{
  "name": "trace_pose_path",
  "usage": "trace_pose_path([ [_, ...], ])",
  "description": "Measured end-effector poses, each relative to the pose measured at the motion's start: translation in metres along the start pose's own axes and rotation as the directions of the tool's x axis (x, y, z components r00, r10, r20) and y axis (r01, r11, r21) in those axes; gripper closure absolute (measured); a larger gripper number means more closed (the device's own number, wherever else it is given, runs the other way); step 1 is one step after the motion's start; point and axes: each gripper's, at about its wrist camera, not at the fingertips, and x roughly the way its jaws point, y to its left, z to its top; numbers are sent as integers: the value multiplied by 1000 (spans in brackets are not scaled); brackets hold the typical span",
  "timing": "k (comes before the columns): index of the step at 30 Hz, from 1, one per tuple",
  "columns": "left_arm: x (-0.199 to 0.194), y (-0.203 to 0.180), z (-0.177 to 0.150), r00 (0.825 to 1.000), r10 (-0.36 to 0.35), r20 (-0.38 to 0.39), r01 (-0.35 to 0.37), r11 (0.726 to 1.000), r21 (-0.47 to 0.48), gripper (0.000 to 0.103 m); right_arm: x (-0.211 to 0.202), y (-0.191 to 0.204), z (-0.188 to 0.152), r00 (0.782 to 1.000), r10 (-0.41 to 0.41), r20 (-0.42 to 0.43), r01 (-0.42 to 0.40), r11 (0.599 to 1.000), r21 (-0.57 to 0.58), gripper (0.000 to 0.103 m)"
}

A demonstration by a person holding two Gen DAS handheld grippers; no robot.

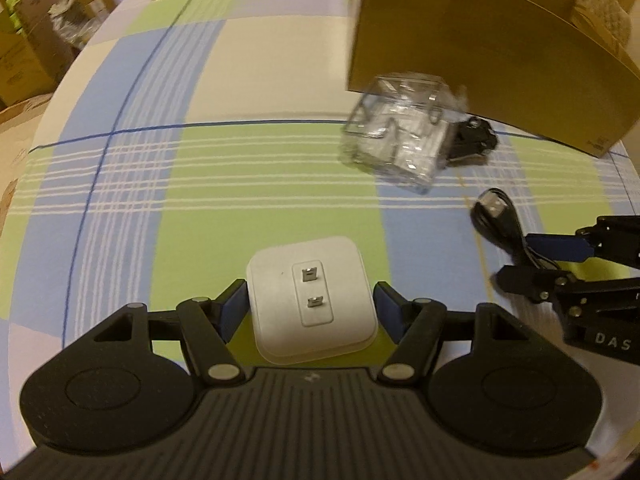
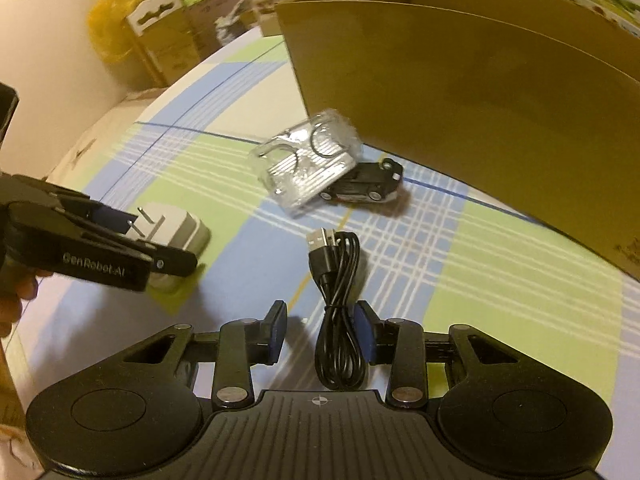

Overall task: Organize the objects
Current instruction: 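Grasp the white plug adapter with the left gripper while the right gripper grasps the black USB cable, then lift the plug adapter and USB cable with both grippers toward the cardboard box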

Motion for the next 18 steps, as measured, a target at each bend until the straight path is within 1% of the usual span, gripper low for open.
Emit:
trace_pose_path([
  [3,1,-7,1,1000,-7,4,7,1000,21,38,1,-1,3,999,-31,20,30,999,23,68],
  [8,3,-9,4,1000,-11,8,11,999,31,38,7,4,5,997,-65,47,66,997,-27,68],
  [10,3,-9,4,1000,-12,9,12,999,31,38,9,8,4,995,-81,51,84,994,-67,71],
  [11,2,-9,4,1000,-12,11,12,999,31,38,11,11,3,995,-88,51,93,992,-85,77],
  [12,2,-9,4,1000,-11,13,11,999,33,38,11,12,2,993,-104,52,108,989,-98,84],
  [13,2,-9,4,1000,-11,13,11,999,33,38,12,13,2,993,-109,51,114,988,-105,85],
  [15,1,-9,4,1000,-10,15,10,999,33,38,12,14,2,994,-101,43,105,989,-109,91],
  [18,2,-9,4,1000,-11,15,10,999,34,38,10,15,-1,994,-100,39,104,989,-107,92],
])
